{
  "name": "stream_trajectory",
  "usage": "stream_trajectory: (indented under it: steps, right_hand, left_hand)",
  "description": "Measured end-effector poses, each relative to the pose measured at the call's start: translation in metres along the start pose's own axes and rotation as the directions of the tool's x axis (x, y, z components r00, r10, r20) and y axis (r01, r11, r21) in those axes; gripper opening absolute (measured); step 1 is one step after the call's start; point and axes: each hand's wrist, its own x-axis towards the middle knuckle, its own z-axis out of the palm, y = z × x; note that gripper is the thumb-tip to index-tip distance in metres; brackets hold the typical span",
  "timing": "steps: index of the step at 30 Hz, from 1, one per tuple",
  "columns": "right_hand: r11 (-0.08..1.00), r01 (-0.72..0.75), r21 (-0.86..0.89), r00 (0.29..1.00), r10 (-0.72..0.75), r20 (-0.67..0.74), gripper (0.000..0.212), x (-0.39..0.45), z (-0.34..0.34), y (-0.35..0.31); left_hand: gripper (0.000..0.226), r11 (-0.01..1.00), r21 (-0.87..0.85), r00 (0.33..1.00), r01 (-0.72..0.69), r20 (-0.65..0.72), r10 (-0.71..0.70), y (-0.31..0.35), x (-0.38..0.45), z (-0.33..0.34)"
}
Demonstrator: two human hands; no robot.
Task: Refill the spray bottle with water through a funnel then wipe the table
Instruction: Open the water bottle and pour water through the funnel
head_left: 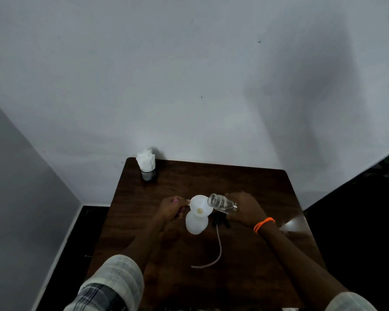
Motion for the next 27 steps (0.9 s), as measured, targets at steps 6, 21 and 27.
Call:
stream_trajectory:
  steps: [6,21,27]
  right_hand:
    - [0.997,0.020,-0.080,1.000,-0.020,0.000,0.033,-0.0010,-0.0071,-0.0090]
    - [0.990,-0.053,-0.127,0.996,0.062,0.067,0.043,0.0050,-0.0019,0.0003]
    - [0.988,-0.051,-0.148,0.994,0.064,0.083,0.061,0.0061,-0.0066,-0.0007]
  left_hand:
    - [0.018,1.000,-0.001,1.000,0.000,0.006,0.000,0.0001,-0.0015,-0.0006]
    - [0.021,1.000,-0.016,1.000,-0.008,-0.025,0.008,0.0034,-0.0075,-0.0001]
    - [0.022,1.000,-0.003,0.999,-0.002,-0.048,0.002,0.0023,-0.0043,0.0000]
